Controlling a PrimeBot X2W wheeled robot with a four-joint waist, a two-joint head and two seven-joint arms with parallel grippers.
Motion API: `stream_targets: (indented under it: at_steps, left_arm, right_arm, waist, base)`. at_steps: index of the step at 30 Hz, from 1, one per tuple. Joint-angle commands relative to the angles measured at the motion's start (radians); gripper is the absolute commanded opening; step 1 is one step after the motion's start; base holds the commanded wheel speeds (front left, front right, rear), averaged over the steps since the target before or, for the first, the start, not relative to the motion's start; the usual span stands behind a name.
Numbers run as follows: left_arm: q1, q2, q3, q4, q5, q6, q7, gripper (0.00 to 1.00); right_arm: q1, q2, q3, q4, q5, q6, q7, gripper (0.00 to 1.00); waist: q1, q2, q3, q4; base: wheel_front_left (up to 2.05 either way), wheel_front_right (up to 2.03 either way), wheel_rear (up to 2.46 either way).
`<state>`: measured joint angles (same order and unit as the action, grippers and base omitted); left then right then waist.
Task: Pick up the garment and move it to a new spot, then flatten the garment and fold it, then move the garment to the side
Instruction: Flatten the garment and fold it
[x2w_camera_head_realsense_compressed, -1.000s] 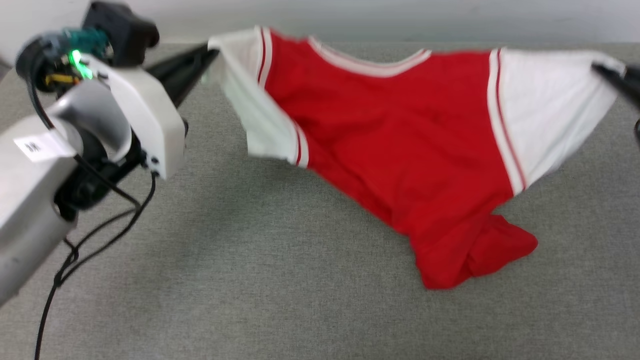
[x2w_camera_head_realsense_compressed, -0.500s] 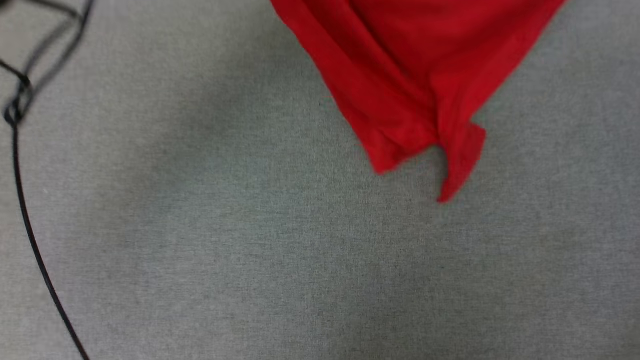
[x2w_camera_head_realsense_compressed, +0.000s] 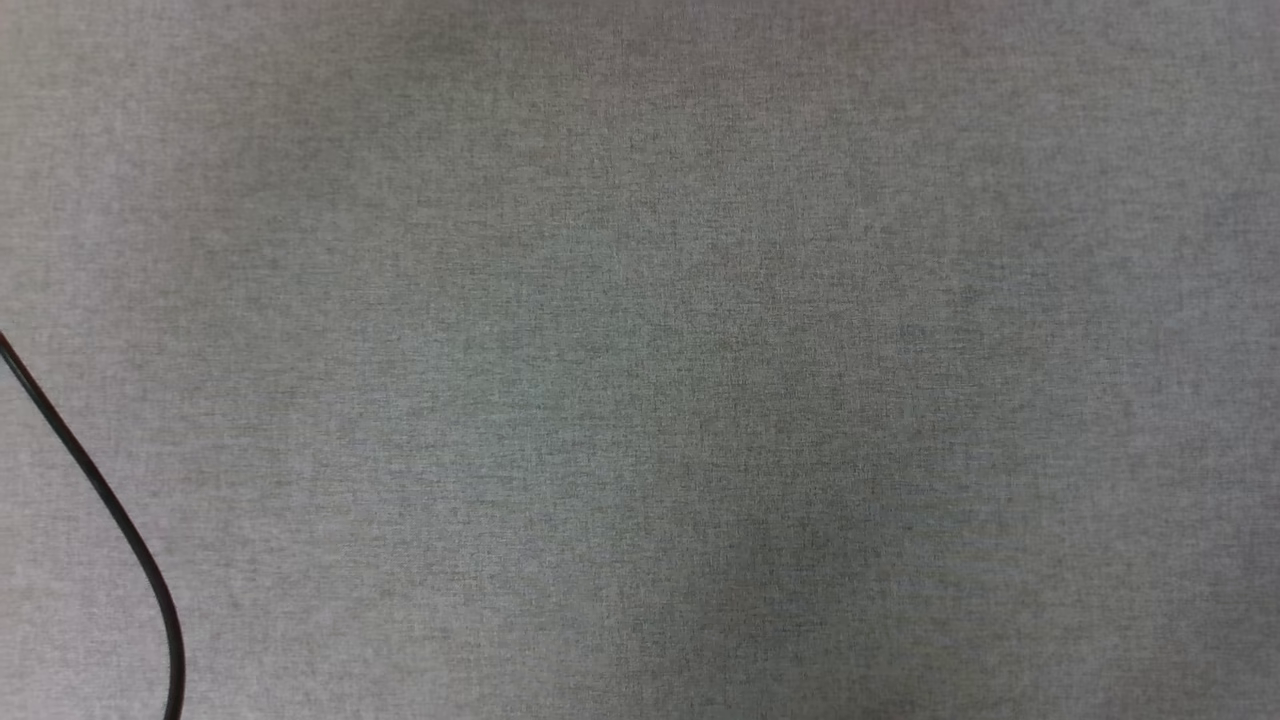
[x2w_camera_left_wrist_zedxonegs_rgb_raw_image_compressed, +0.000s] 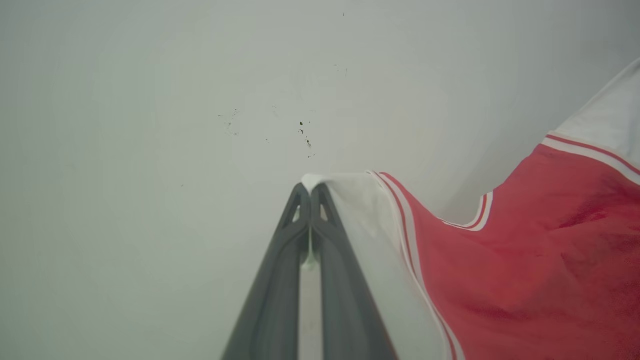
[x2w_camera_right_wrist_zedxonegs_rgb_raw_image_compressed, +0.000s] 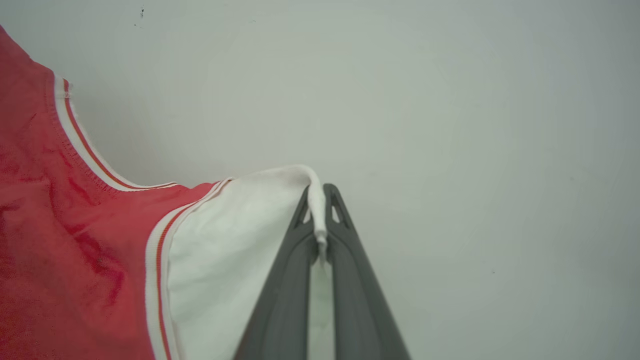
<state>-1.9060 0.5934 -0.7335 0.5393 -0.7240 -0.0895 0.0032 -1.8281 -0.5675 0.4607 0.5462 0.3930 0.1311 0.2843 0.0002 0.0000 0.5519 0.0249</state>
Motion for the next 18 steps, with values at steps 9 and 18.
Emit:
stream_targets:
  at_steps: [9, 18]
  left_arm:
    - [-0.006, -0.019, -0.013, 0.132, -0.027, -0.032, -0.084, 0.0]
    - [0.228, -0.051, -0.072, 0.23, -0.098, -0.039, -0.186, 0.0]
  right_arm:
    - [-0.069, 0.049, 0.09, 0.149, 0.006, -0.001, -0.094, 0.0]
    - [0.124, 0.099, 0.211, 0.272, 0.107, -0.001, -0.224, 0.0]
  waist:
    - [-0.0002, 0.0, 0.046, -0.007]
    - [-0.0002, 0.0, 0.034, -0.012]
  base:
    - [0.0, 0.0, 0.0]
    - [0.0, 0.0, 0.0]
